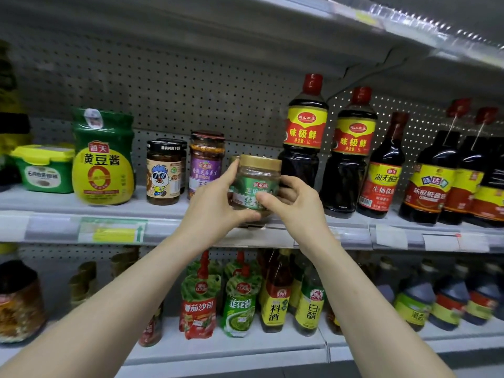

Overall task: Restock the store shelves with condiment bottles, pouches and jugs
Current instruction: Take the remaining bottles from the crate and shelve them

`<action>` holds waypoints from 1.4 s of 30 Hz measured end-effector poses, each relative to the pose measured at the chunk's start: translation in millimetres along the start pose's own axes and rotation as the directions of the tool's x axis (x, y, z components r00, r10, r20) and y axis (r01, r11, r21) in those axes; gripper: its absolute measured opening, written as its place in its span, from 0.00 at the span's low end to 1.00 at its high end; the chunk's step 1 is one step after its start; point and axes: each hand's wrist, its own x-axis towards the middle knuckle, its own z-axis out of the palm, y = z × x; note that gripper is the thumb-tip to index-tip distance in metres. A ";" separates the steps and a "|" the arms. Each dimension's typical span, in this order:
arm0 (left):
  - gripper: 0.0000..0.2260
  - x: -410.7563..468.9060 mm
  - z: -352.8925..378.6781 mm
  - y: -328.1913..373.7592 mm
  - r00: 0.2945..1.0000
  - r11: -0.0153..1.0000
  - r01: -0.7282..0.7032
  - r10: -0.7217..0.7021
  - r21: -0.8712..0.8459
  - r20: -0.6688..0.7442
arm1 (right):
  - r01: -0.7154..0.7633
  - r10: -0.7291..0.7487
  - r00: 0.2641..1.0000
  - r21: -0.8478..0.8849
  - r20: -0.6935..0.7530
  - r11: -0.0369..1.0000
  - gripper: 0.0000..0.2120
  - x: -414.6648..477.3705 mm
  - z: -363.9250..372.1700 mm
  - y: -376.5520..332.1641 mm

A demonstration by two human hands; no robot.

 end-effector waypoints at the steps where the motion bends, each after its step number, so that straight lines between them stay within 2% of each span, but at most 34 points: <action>1: 0.49 1.4 0.6 -1.5 1.000 1.000 0.008 -0.008 0.019 -0.001 | 0.002 -0.002 1.000 -0.006 0.003 1.000 0.20 1.7 1.1 0.8; 6: 0.48 6.8 1.9 -6.3 0.999 0.998 0.030 -0.030 0.059 0.009 | 0.009 -0.008 1.000 -0.058 0.015 0.998 0.17 6.8 6.1 5.2; 10: 0.48 11.2 2.0 -9.6 0.997 0.995 0.066 -0.068 0.074 0.029 | -0.009 0.009 1.000 -0.090 0.007 0.996 0.21 12.5 12.2 5.1; 16: 0.48 17.0 3.5 -9.9 0.993 0.983 0.089 -0.099 0.160 0.056 | -0.020 0.019 1.000 -0.146 -0.010 0.989 0.21 17.4 19.8 7.3; 20: 0.44 16.3 3.2 -11.7 0.992 0.992 0.095 -0.101 0.086 0.076 | 0.017 -0.023 0.999 -0.236 -0.024 0.972 0.23 17.8 21.7 9.6; 23: 0.42 17.3 5.2 -10.5 0.994 0.994 0.093 -0.096 0.062 0.055 | 0.023 -0.039 0.998 -0.287 -0.048 0.958 0.23 19.8 23.6 10.5; 26: 0.41 16.8 9.9 -10.8 0.996 0.990 0.087 -0.090 0.111 0.017 | 0.023 -0.043 0.997 -0.313 -0.057 0.949 0.21 18.2 26.1 11.9; 30: 0.39 8.9 9.4 -14.0 0.998 0.986 0.061 -0.059 0.154 -0.018 | 0.068 -0.089 0.995 -0.337 -0.045 0.939 0.23 9.9 23.0 16.5; 33: 0.31 1.7 4.9 -14.7 0.992 0.981 -0.009 0.033 0.193 -0.125 | 0.181 -0.241 0.967 -0.437 -0.085 0.881 0.26 1.1 19.5 16.9; 35: 0.26 -1.3 3.9 -13.8 0.978 0.975 -0.057 0.097 0.213 -0.186 | 0.273 -0.389 0.915 -0.547 -0.105 0.791 0.26 -4.3 17.5 15.0; 37: 0.24 -2.1 4.8 -11.7 0.970 0.967 -0.081 0.132 0.242 -0.202 | 0.322 -0.466 0.881 -0.617 -0.083 0.718 0.27 -6.5 16.5 12.8; 42: 0.23 2.0 8.9 -7.3 0.972 0.966 -0.086 0.135 0.243 -0.194 | 0.315 -0.421 0.907 -0.683 0.013 0.658 0.30 -3.1 18.2 10.4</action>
